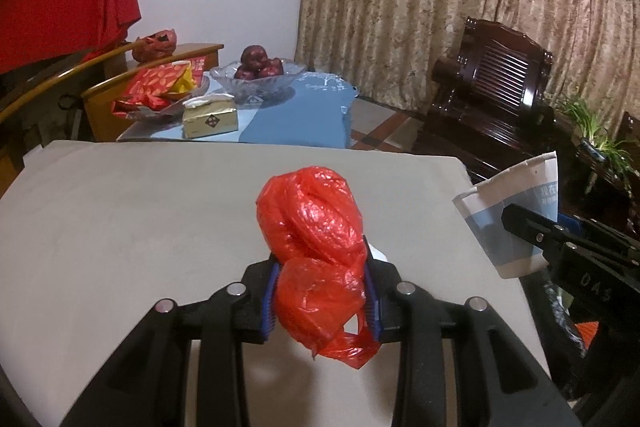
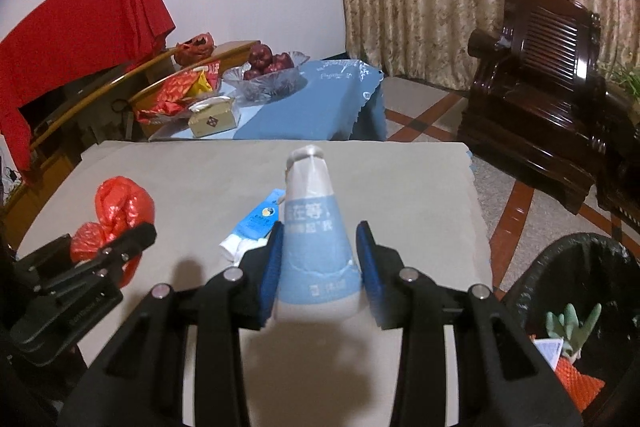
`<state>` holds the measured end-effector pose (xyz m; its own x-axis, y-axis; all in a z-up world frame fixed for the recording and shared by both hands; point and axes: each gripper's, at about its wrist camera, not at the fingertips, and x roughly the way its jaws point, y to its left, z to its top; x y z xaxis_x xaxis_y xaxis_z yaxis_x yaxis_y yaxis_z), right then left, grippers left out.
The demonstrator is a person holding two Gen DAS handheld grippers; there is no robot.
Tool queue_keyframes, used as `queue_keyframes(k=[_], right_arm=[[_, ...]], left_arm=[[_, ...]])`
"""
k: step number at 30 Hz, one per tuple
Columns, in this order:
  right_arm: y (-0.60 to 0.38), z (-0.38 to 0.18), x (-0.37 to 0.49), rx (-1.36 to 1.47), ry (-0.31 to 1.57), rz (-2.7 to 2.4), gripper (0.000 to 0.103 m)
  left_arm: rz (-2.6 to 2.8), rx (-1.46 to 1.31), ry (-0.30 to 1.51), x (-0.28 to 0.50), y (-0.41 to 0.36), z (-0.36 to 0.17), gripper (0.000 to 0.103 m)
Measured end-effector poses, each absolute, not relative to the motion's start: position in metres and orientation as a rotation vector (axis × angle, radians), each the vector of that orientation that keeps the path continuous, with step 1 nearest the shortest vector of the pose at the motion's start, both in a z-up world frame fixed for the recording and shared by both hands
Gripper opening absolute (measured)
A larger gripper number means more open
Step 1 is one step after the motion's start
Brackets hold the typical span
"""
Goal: Collect trash
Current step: 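Carry the red bag and paper cup over the black bin and open both tools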
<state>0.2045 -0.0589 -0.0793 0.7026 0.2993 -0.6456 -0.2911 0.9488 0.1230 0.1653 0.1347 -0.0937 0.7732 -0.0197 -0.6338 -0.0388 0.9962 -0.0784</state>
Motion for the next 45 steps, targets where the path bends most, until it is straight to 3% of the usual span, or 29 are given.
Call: queue_keyframes(k=[45], right_arm=[[-0.192, -0.011, 0.049, 0.041, 0.584, 0.158, 0.036]], left_arm=[[-0.214, 0.036, 0.582, 0.050, -0.005, -0.017, 0.035]])
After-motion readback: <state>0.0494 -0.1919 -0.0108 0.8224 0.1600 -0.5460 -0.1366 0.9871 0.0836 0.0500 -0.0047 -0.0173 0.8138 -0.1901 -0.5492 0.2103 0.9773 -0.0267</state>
